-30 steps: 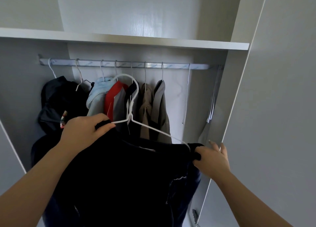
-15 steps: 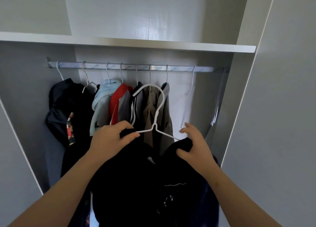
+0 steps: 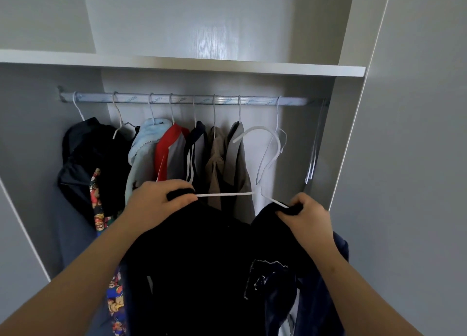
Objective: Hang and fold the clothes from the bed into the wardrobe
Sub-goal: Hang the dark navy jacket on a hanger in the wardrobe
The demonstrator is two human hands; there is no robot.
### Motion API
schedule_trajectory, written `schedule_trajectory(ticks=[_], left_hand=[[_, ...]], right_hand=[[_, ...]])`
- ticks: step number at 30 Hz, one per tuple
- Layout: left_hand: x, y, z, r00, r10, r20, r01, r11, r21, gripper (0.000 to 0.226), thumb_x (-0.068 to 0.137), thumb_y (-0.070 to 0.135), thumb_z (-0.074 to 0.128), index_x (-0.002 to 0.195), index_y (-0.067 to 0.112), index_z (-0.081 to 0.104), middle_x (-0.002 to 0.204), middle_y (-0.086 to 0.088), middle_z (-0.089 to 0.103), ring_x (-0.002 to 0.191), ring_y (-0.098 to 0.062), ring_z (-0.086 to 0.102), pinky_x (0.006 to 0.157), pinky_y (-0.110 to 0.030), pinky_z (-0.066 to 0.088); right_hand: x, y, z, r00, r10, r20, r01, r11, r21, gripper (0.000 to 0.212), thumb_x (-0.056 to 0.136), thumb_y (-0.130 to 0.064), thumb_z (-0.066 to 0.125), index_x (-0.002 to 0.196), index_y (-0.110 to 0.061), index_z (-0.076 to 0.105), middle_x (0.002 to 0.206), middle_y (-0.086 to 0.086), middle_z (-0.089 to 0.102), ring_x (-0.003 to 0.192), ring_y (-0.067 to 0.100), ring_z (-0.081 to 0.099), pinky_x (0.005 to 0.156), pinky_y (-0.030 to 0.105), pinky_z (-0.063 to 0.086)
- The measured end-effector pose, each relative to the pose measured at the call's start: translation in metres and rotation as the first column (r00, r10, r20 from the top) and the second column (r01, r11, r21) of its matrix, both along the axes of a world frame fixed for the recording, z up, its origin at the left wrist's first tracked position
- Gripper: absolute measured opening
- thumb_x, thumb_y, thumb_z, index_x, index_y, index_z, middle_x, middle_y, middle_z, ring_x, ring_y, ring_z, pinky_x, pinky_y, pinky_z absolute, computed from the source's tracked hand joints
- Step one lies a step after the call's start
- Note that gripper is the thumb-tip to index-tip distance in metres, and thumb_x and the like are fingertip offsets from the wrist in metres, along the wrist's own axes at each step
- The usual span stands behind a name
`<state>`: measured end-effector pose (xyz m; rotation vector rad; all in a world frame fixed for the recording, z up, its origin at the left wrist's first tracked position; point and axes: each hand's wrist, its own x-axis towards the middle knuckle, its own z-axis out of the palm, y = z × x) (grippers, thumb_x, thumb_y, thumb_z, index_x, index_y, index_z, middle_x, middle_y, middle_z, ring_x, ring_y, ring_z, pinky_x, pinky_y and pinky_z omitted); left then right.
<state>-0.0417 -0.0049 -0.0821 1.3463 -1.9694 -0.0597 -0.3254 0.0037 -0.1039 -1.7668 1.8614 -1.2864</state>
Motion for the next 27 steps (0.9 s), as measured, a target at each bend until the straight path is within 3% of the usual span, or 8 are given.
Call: schedule_trajectory(ticks=[3,6,11,14,16,19,22,27], left_hand=[[-0.012,-0.001,0.001,0.993,-0.054,0.107,0.053,0.999,0.011,0.041,0.067,0.072,0.032,0.087,0.051,0.061,0.088,0.021,0.063,0.085,0.004,0.057,0.076,-0.022,0.048],[-0.033,-0.005,-0.002,0.946,-0.032,0.323,0.06,0.995,-0.076,0.063,0.073,0.07,0.017,0.086,0.032,0.065,0.081,0.01,0.058,0.08,-0.003,0.055,0.063,-0.024,0.043],[-0.023,-0.013,-0.004,0.982,0.05,0.183,-0.012,0.979,-0.202,0.054,0.08,0.062,0.029,0.067,0.02,0.061,0.062,0.007,0.053,0.062,-0.013,0.055,0.053,-0.033,0.046],[-0.022,-0.014,-0.003,0.99,0.092,0.108,-0.068,0.975,-0.212,0.055,0.078,0.063,0.03,0.065,0.019,0.06,0.057,0.008,0.046,0.059,-0.011,0.05,0.053,-0.035,0.046],[-0.028,-0.014,-0.002,0.994,0.071,0.086,-0.048,0.968,-0.247,0.052,0.079,0.061,0.033,0.065,0.019,0.061,0.054,0.011,0.04,0.057,-0.005,0.043,0.048,-0.028,0.04],[-0.039,-0.012,-0.002,0.999,0.022,0.046,-0.009,0.963,-0.268,0.049,0.08,0.057,0.037,0.065,0.018,0.063,0.053,0.012,0.041,0.066,-0.004,0.044,0.048,-0.018,0.032],[-0.047,-0.011,-0.003,0.999,0.005,0.043,0.007,0.962,-0.274,0.051,0.079,0.058,0.037,0.071,0.019,0.068,0.061,0.007,0.055,0.075,-0.009,0.05,0.05,-0.028,0.042],[-0.042,-0.005,0.0,0.998,0.016,0.061,-0.007,0.988,-0.153,0.057,0.071,0.067,0.033,0.071,0.021,0.067,0.063,0.005,0.055,0.061,-0.008,0.051,0.056,-0.03,0.042]], right_hand=[[0.001,0.002,-0.002,0.997,0.019,0.072,-0.017,0.999,-0.027,0.028,0.073,-0.023,0.074,0.064,-0.024,0.047,0.062,-0.006,0.056,0.062,0.012,0.054,0.053,0.022,0.042],[0.005,0.005,-0.001,0.994,0.069,0.085,-0.063,0.996,-0.067,0.03,0.073,-0.017,0.075,0.065,-0.024,0.047,0.063,-0.006,0.055,0.06,0.007,0.052,0.051,0.014,0.041],[-0.022,0.005,0.002,0.985,0.045,0.167,-0.038,0.998,-0.043,0.031,0.074,-0.01,0.074,0.068,-0.023,0.047,0.067,-0.004,0.054,0.065,0.014,0.052,0.053,0.01,0.041],[-0.038,0.006,-0.001,0.984,-0.061,0.168,0.058,0.998,0.019,0.034,0.073,-0.014,0.075,0.066,-0.027,0.044,0.067,-0.007,0.054,0.078,0.025,0.055,0.077,0.035,0.048],[-0.039,0.008,0.001,0.992,-0.085,0.09,0.083,0.996,0.032,0.032,0.076,-0.014,0.069,0.067,-0.027,0.042,0.068,-0.009,0.053,0.081,0.024,0.052,0.085,0.034,0.039],[-0.033,0.012,0.008,0.988,-0.081,-0.132,0.085,0.996,0.022,0.024,0.077,-0.014,0.062,0.077,-0.027,0.041,0.071,-0.013,0.048,0.082,0.02,0.044,0.078,0.027,0.02],[-0.025,0.018,0.013,0.973,-0.046,-0.226,0.048,0.999,0.006,0.018,0.077,-0.016,0.06,0.082,-0.025,0.045,0.075,-0.01,0.052,0.082,0.019,0.044,0.076,0.027,0.017],[-0.033,0.023,0.017,1.0,0.019,-0.019,-0.019,1.0,0.017,0.04,0.082,-0.035,0.067,0.056,-0.018,0.042,0.053,-0.006,0.045,0.061,0.014,0.046,0.085,0.036,0.036]])
